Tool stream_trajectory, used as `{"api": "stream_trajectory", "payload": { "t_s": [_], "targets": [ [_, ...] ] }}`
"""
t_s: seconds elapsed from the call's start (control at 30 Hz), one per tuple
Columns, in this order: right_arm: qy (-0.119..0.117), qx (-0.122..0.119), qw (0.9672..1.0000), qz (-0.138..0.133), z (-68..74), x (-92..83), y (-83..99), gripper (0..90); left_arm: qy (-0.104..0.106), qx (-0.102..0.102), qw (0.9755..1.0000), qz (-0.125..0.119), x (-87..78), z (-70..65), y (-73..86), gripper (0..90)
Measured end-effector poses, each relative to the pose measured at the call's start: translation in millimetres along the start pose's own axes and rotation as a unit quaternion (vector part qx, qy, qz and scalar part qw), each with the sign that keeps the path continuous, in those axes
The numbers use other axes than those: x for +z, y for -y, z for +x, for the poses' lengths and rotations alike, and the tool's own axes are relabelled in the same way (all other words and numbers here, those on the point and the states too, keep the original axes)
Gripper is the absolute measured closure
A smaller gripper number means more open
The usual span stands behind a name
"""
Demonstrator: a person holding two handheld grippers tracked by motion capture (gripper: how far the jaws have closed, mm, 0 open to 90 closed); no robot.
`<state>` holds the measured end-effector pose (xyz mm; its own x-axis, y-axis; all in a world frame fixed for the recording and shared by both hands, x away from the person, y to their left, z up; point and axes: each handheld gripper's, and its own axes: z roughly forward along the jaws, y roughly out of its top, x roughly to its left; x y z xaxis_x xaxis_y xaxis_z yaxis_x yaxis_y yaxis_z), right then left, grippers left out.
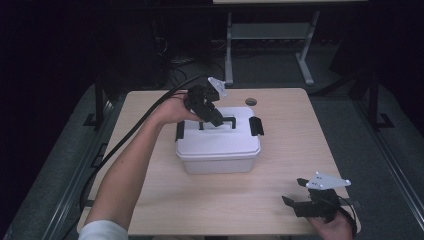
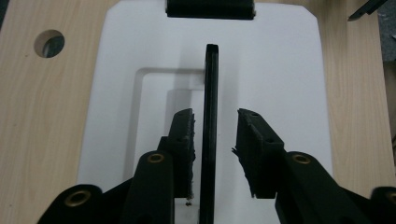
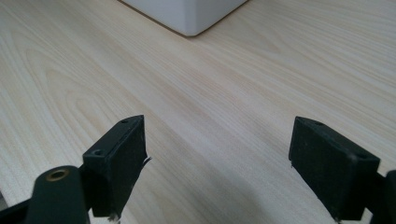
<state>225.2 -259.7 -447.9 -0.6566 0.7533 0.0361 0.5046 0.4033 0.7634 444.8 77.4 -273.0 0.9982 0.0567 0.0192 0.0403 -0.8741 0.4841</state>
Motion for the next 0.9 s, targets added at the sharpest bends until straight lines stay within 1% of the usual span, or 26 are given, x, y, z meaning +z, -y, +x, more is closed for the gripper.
{"api": "stream_trajectory", "payload": {
  "t_s": [0.03, 0.1, 0.2, 0.27, 0.3, 0.33, 0.37, 0.43, 0.53, 0.6, 0.63, 0.83, 0.9],
  "targets": [
    [0.000, 0.000, 1.0000, -0.001, 0.2, 0.2, -0.1, 18.6, 0.001, -0.004, 1.0000, 0.000, -1.8, -1.2, 0.5, 64.6],
    [0.000, 0.002, 1.0000, -0.001, 0.4, 0.1, -0.1, 18.5, -0.005, -0.005, 1.0000, 0.003, -6.6, -3.9, 0.6, 60.3],
    [-0.001, 0.002, 1.0000, 0.001, 0.9, 0.9, -0.1, 18.5, -0.007, -0.005, 1.0000, -0.002, -12.1, -8.8, 0.3, 58.0],
    [-0.001, 0.001, 1.0000, 0.001, 1.1, 1.6, -0.4, 18.5, -0.007, -0.006, 1.0000, 0.001, -14.4, -10.4, 0.9, 57.7],
    [-0.001, 0.000, 1.0000, 0.002, 1.3, 2.0, -0.7, 18.5, -0.011, -0.011, 0.9999, 0.003, -14.8, -11.2, 1.4, 56.3],
    [-0.001, 0.000, 1.0000, 0.002, 1.4, 2.5, -0.9, 18.5, -0.015, -0.014, 0.9998, 0.004, -16.2, -11.7, 2.9, 54.0],
    [0.000, -0.001, 1.0000, 0.002, 1.7, 2.9, -1.3, 18.5, -0.020, -0.015, 0.9997, -0.002, -18.6, -13.0, 5.3, 53.0],
    [-0.001, -0.001, 1.0000, 0.003, 1.8, 3.8, -2.0, 18.4, -0.020, -0.021, 0.9995, -0.008, -21.5, -14.2, 9.5, 50.4],
    [0.000, -0.003, 1.0000, 0.005, 2.5, 4.5, -3.2, 18.4, -0.029, -0.031, 0.9991, -0.007, -27.2, -16.1, 18.5, 47.8],
    [0.003, -0.004, 1.0000, 0.003, 2.4, 4.9, -3.6, 18.3, -0.031, -0.035, 0.9988, -0.013, -31.3, -17.3, 23.7, 46.8],
    [0.003, -0.004, 1.0000, 0.003, 2.4, 5.3, -3.7, 18.2, -0.032, -0.041, 0.9985, -0.016, -33.2, -18.2, 25.9, 46.1],
    [0.001, -0.007, 0.9999, 0.007, 3.7, 7.9, -4.7, 18.1, -0.042, -0.050, 0.9976, -0.023, -43.4, -21.8, 35.2, 44.8],
    [0.001, -0.010, 0.9999, 0.010, 3.7, 8.6, -4.4, 18.2, -0.046, -0.047, 0.9976, -0.023, -46.3, -23.5, 37.7, 43.8]
  ]
}}
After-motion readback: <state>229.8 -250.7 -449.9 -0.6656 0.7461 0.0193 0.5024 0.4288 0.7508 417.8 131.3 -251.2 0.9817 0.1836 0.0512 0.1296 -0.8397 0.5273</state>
